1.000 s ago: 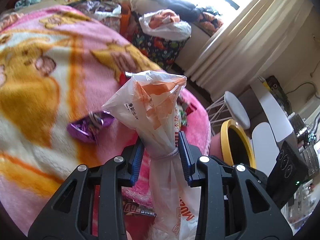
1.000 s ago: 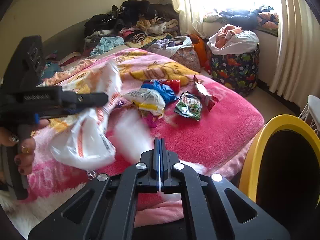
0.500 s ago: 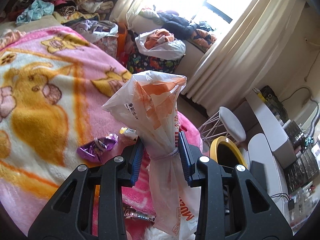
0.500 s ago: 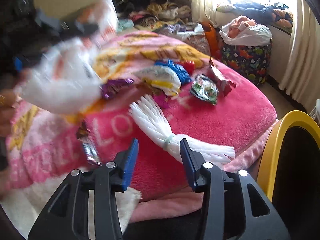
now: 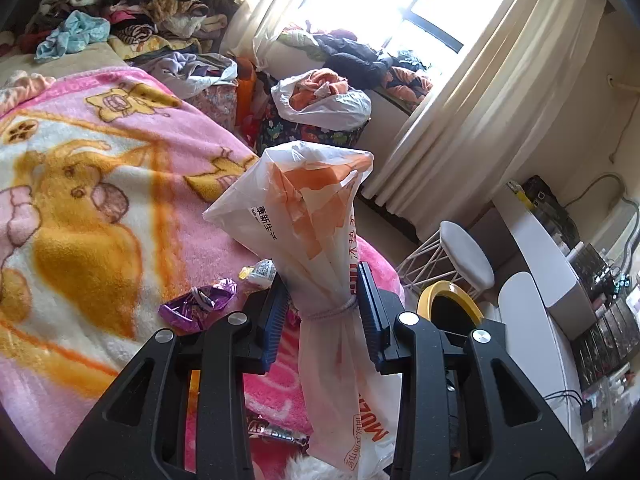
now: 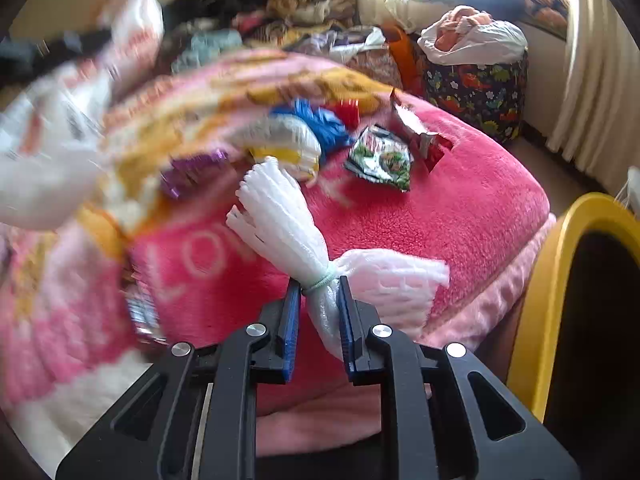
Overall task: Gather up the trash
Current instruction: 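Carry both items over the yellow bin and open both tools to drop them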
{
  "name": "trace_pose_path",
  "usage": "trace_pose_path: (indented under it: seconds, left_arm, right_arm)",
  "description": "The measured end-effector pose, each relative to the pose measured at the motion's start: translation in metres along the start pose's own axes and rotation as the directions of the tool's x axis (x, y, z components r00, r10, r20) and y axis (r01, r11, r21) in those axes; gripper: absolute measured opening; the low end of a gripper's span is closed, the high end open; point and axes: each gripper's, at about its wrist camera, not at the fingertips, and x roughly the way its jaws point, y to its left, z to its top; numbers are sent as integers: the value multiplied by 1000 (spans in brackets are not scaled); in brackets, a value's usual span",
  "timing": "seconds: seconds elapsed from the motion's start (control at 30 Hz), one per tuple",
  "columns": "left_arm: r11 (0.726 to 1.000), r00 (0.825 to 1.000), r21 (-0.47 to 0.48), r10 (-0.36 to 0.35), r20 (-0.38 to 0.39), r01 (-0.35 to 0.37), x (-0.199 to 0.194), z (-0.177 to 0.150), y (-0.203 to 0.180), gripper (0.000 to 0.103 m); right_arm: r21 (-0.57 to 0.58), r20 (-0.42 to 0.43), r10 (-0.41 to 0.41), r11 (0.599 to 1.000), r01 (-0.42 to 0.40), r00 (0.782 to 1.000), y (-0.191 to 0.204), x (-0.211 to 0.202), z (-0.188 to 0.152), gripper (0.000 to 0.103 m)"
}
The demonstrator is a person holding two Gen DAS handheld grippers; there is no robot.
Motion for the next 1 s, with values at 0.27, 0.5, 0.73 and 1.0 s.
trace_pose_path:
  seconds: [0.27,0.5,0.73,1.0]
  left_arm:
    - [1000,1000,19,-8,22,7,-3,4,-9,27]
    - [999,999,40,-23,34,21,-5,6,-22,27]
    - [997,999,61,-39,36,37,-5,5,-35,27]
    - [994,998,91,-63,28,60,1,3,-51,27]
  right_arm:
    - [54,149,71,995,-80,986,-2,-55,7,17]
    - [76,236,58,994,-78,970,-11,-91,11,16]
    - [102,291,39,992,-72,956,-25,-113,13,16]
    - [137,336,6,989,-55,942,-40,-134,8,16]
